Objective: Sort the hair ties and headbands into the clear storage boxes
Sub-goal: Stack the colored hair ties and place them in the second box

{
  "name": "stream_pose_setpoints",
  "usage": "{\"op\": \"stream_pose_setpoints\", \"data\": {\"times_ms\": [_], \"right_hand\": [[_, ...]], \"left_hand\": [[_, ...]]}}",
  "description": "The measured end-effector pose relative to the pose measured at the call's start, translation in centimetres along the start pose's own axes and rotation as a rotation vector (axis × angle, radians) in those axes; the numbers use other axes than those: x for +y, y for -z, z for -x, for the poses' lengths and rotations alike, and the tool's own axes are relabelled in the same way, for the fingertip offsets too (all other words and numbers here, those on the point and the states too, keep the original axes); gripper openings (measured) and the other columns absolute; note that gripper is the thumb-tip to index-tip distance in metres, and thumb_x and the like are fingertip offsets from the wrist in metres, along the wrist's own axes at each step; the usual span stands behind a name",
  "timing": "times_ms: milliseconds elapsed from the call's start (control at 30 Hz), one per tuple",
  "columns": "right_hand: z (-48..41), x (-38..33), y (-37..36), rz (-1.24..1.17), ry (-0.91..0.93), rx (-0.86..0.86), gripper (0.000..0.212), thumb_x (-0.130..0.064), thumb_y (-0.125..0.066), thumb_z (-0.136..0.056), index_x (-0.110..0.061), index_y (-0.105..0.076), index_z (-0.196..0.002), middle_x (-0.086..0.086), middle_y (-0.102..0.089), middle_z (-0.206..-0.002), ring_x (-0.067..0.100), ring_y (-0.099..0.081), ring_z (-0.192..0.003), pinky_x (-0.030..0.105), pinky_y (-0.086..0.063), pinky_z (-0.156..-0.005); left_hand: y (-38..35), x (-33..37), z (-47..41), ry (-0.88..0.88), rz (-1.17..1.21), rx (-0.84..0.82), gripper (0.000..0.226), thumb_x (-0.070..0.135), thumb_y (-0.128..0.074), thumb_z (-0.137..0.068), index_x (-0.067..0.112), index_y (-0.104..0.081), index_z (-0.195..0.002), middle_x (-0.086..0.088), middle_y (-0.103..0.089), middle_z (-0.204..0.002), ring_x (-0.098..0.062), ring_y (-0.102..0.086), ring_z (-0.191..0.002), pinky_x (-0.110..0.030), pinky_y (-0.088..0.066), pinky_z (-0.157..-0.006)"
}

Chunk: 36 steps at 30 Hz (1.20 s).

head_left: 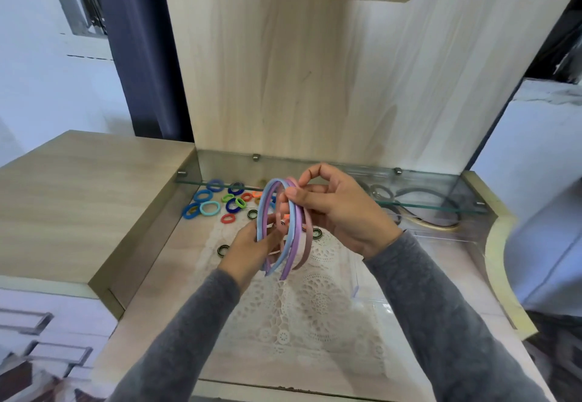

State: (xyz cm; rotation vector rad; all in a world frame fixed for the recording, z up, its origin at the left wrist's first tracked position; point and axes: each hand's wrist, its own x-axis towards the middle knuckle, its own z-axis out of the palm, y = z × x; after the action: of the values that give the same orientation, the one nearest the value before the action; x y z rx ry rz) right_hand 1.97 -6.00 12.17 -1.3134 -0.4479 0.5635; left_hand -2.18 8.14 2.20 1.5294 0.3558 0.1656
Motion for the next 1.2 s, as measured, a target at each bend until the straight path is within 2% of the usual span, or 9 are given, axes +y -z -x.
{"op": "stream_pose_setpoints", "data": {"times_ms": [133, 300, 400, 567, 733, 800, 867, 1000, 1200], "right_hand": [[1.0, -0.6, 2.1, -0.031, 0.036, 0.049, 0.019, 0.003, -0.063, -0.082, -0.008, -0.049, -0.088, 0.018, -0.07, -0.08, 0.023, -0.07, -0.069, 0.03, -0.057, -0.057], [2.6, -1.1, 5.0, -0.033, 0.049, 0.132, 0.016, 0.004, -0.061, -0.084, -0.007, -0.05, -0.082, 0.018, -0.068, -0.08, 0.022, -0.069, -0.066, 0.026, -0.054, -0.054], [3.9, -1.3, 7.6, -0.03, 0.05, 0.184, 0.014, 0.003, -0.06, -0.084, -0.007, -0.051, -0.08, 0.018, -0.068, -0.078, 0.021, -0.069, -0.066, 0.026, -0.054, -0.055], [6.0, -1.3, 12.1, -0.02, 0.052, 0.272, 0.012, 0.003, -0.058, -0.084, -0.006, -0.052, -0.081, 0.017, -0.068, -0.076, 0.024, -0.07, -0.07, 0.028, -0.057, -0.06], [7.7, 0.0, 16.5, 0.038, 0.057, 0.334, 0.012, -0.001, -0.061, -0.08, -0.006, -0.051, -0.083, 0.015, -0.069, -0.077, 0.022, -0.069, -0.071, 0.029, -0.056, -0.061], [8.2, 1.0, 17.8, 0.059, 0.06, 0.353, 0.016, -0.003, -0.063, -0.077, -0.007, -0.049, -0.083, 0.015, -0.068, -0.079, 0.024, -0.068, -0.073, 0.032, -0.057, -0.063], [8.8, 2.2, 19.1, 0.067, 0.073, 0.37, 0.018, 0.0, -0.061, -0.081, -0.009, -0.046, -0.084, 0.015, -0.067, -0.08, 0.027, -0.068, -0.075, 0.036, -0.057, -0.066], [9.7, 4.1, 20.9, 0.125, 0.073, 0.418, 0.022, 0.005, -0.057, -0.087, -0.01, -0.042, -0.09, 0.02, -0.067, -0.082, 0.033, -0.068, -0.081, 0.042, -0.057, -0.071], [9.7, 5.6, 22.3, 0.361, -0.056, 0.482, 0.02, 0.0, -0.06, -0.088, -0.01, -0.046, -0.098, 0.009, -0.073, -0.079, 0.022, -0.068, -0.074, 0.04, -0.056, -0.074]], "left_hand": [[-1.9, 0.2, -0.5, -0.007, -0.019, -0.024, 0.015, 0.02, -0.051, -0.098, 0.022, -0.065, -0.092, -0.009, -0.071, -0.089, -0.024, -0.064, -0.082, -0.043, -0.054, -0.082], [-4.6, 0.1, -1.2, -0.112, -0.127, -0.041, 0.02, 0.017, -0.043, -0.101, 0.011, -0.059, -0.091, -0.011, -0.053, -0.072, -0.011, -0.05, -0.048, -0.022, -0.045, -0.047], [-7.1, 0.1, -1.6, -0.15, -0.148, -0.036, 0.011, 0.018, -0.046, -0.099, 0.013, -0.053, -0.093, -0.009, -0.049, -0.07, -0.012, -0.045, -0.046, -0.021, -0.042, -0.043], [-10.4, 0.2, -2.1, -0.231, -0.186, -0.072, 0.01, 0.012, -0.048, -0.095, 0.022, -0.051, -0.093, -0.006, -0.052, -0.07, -0.016, -0.047, -0.051, -0.031, -0.045, -0.047], [-12.7, 0.2, -3.1, -0.393, -0.353, -0.105, 0.01, 0.015, -0.048, -0.096, 0.023, -0.053, -0.097, -0.003, -0.062, -0.083, -0.022, -0.054, -0.056, -0.03, -0.049, -0.047], [-13.4, -0.1, -3.6, -0.483, -0.429, -0.108, 0.009, 0.017, -0.049, -0.097, 0.023, -0.054, -0.101, 0.003, -0.059, -0.082, -0.021, -0.055, -0.061, -0.037, -0.051, -0.053], [-14.2, -0.7, -4.1, -0.585, -0.488, -0.123, 0.011, 0.018, -0.049, -0.097, 0.024, -0.055, -0.103, 0.01, -0.055, -0.083, -0.014, -0.053, -0.067, -0.035, -0.049, -0.059], [-15.2, -1.9, -5.0, -0.74, -0.542, -0.149, 0.016, 0.012, -0.051, -0.095, 0.02, -0.058, -0.107, 0.02, -0.045, -0.097, -0.017, -0.059, -0.082, -0.034, -0.051, -0.077], [-15.6, -3.1, -6.1, -0.811, -0.57, -0.22, 0.022, 0.013, -0.057, -0.093, 0.013, -0.062, -0.115, 0.012, -0.046, -0.104, -0.016, -0.059, -0.085, -0.041, -0.055, -0.077]]}}
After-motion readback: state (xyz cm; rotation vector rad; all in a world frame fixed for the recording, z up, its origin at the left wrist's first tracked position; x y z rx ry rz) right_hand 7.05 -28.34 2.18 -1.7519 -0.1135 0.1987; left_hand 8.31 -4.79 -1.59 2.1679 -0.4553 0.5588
